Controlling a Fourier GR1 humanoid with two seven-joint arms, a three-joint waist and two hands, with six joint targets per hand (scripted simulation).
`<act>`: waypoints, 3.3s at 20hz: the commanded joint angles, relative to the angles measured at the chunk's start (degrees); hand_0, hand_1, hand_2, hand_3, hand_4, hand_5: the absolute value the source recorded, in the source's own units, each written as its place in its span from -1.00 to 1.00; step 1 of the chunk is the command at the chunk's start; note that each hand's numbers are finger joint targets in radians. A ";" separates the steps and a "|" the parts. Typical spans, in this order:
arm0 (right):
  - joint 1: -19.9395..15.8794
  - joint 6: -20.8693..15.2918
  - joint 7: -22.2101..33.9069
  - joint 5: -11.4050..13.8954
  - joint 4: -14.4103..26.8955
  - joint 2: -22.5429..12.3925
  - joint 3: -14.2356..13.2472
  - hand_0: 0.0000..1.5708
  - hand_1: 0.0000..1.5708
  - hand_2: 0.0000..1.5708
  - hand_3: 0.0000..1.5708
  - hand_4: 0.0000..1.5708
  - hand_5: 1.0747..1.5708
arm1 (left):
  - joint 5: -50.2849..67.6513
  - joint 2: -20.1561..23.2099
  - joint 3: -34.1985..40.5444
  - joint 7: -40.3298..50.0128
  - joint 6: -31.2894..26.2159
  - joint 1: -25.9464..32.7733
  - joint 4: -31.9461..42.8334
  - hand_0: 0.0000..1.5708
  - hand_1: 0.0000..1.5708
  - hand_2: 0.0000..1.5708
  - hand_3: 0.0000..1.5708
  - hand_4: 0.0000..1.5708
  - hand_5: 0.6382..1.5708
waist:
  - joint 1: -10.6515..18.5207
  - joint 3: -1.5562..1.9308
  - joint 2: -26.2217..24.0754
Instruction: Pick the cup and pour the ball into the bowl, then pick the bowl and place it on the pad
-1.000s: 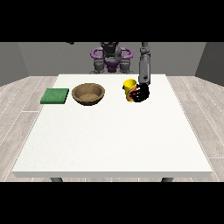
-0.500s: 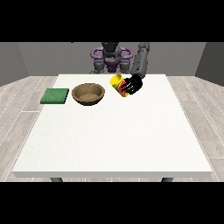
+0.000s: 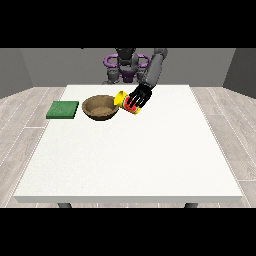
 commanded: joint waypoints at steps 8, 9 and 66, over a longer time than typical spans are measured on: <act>-0.84 0.17 -0.74 1.26 6.42 1.10 1.05 -1.00 -1.00 -1.00 -1.00 -0.54 0.97 | -24.56 -1.29 -15.50 19.92 9.88 -6.98 11.37 0.72 0.72 1.00 1.00 0.09 0.95 | 0.99 0.09 -4.59; -1.34 -0.33 -2.14 3.47 8.92 1.82 2.01 -1.00 -1.00 -1.00 -1.00 -0.53 0.98 | -27.61 -4.15 -17.88 24.44 8.30 -10.11 12.76 0.70 0.70 0.91 1.00 0.04 0.93 | 2.35 0.15 -5.26; 2.07 -9.08 -5.18 8.90 2.10 4.99 0.07 -1.00 -1.00 -1.00 -1.00 -0.37 0.99 | 48.78 5.49 23.15 -17.26 -53.67 9.25 -21.30 -1.00 -1.00 -1.00 -1.00 -1.00 0.95 | 19.77 -0.13 9.49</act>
